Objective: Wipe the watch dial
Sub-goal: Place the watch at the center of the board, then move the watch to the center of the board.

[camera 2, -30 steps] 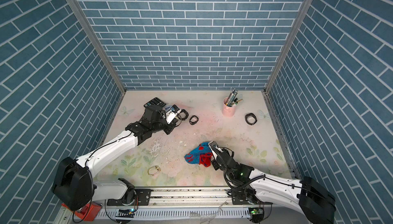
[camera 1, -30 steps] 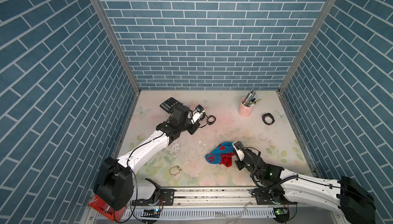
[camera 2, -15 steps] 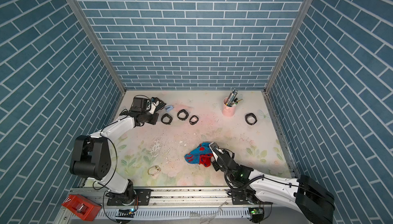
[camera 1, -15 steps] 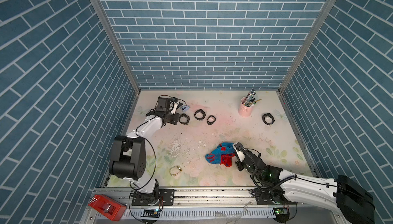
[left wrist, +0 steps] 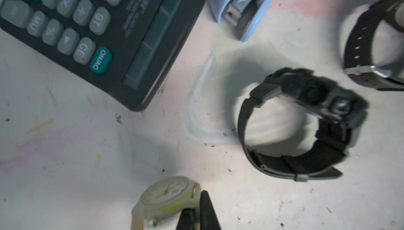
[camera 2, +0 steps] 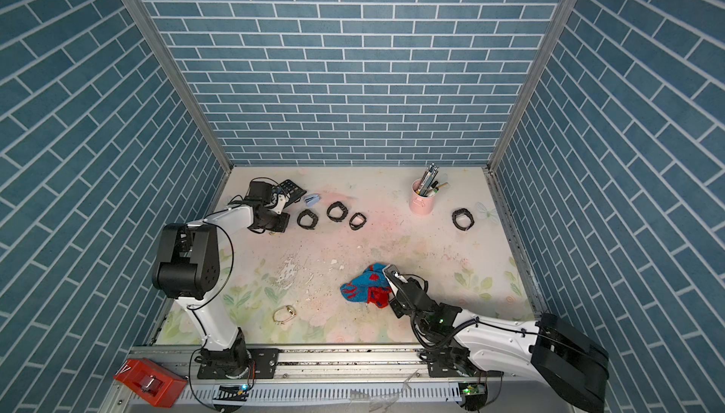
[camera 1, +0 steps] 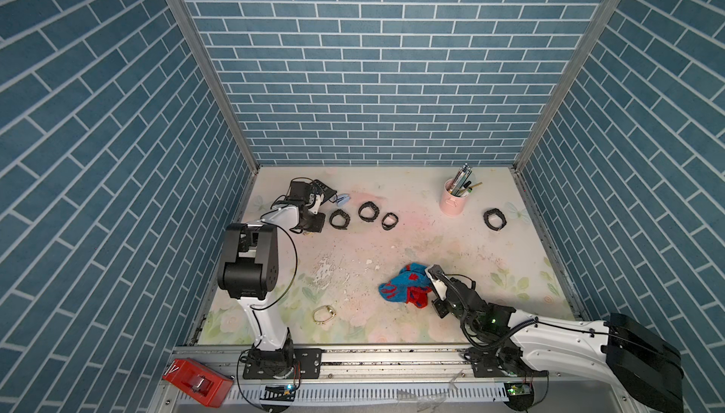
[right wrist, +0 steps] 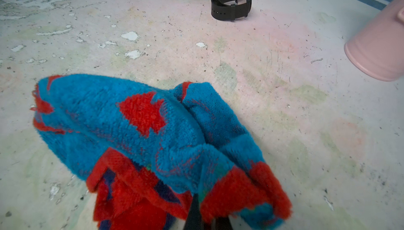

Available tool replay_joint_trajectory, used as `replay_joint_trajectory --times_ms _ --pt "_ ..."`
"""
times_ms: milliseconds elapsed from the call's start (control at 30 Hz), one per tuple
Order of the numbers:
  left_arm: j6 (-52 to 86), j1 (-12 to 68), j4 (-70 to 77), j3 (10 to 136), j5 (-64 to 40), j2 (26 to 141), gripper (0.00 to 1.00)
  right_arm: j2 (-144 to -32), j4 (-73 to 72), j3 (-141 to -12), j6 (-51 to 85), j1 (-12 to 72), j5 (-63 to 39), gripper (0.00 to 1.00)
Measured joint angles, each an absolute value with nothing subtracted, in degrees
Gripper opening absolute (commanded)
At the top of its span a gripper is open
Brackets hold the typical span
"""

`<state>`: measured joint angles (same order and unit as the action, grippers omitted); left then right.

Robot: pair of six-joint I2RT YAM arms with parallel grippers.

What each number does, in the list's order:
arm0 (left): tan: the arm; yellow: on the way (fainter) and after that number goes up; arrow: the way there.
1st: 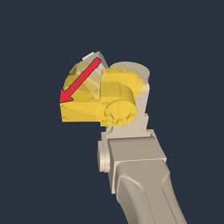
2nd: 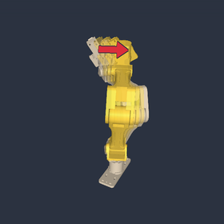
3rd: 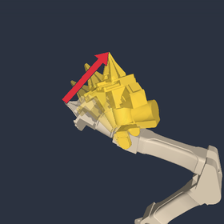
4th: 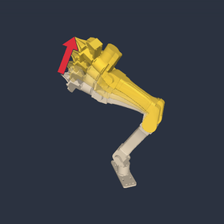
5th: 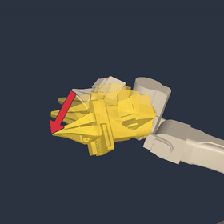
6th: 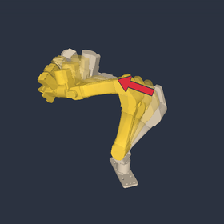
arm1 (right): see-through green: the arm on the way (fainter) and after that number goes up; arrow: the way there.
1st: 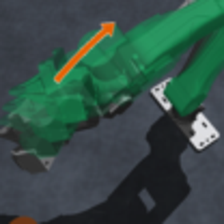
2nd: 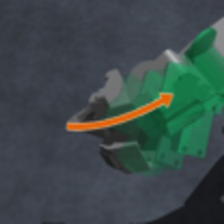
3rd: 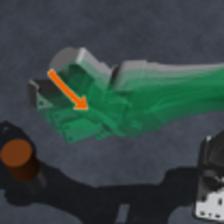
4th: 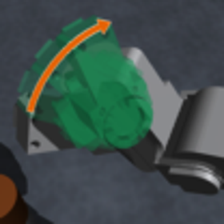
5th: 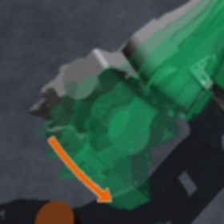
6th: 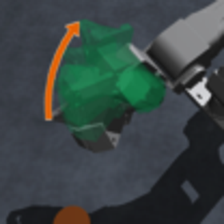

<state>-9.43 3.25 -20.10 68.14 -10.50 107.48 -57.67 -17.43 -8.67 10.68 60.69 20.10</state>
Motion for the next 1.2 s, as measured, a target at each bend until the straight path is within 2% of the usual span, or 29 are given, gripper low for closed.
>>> replay_joint_trajectory --times_ms 200,433,667,900,1033,1067,1133,1167,1200 --pt "-9.4 2.9 -19.5 68.5 -11.7 110.3 0.13 -59.4 -17.6 -9.2 10.7 60.7 19.9 0.00" --pt "-8.8 2.9 -18.8 68.5 -12.8 110.2 0.34 -62.0 -18.3 -9.8 10.7 60.7 19.9 0.00" --pt "-7.9 2.9 -19.1 65.6 -11.5 104.1 0.40 -63.8 -18.8 -10.7 10.5 60.6 18.9 0.00" --pt "-5.0 2.8 -17.9 61.3 -8.6 91.4 0.42 -64.7 -19.3 -11.1 9.4 60.6 18.8 0.00" --pt "-4.3 5.1 -12.8 54.2 -7.0 81.6 0.44 -64.8 -20.1 -11.7 8.1 60.6 19.3 0.00" --pt "-4.1 6.6 -11.2 51.7 -6.6 78.7 0.47 -64.8 -20.6 -11.8 7.8 60.6 19.5 0.00" --pt "-2.5 10.2 -8.6 47.4 -5.5 73.1 0.71 -65.3 -21.3 -12.0 7.4 60.3 19.7 0.00" --pt "-1.0 11.9 -7.7 45.6 -5.0 70.4 0.98 -65.8 -21.7 -12.3 7.2 60.2 19.8 0.00" --pt "0.5 13.0 -7.0 44.3 -4.3 68.1 1.00 -66.3 -22.2 -12.6 7.0 60.1 19.9 0.00"
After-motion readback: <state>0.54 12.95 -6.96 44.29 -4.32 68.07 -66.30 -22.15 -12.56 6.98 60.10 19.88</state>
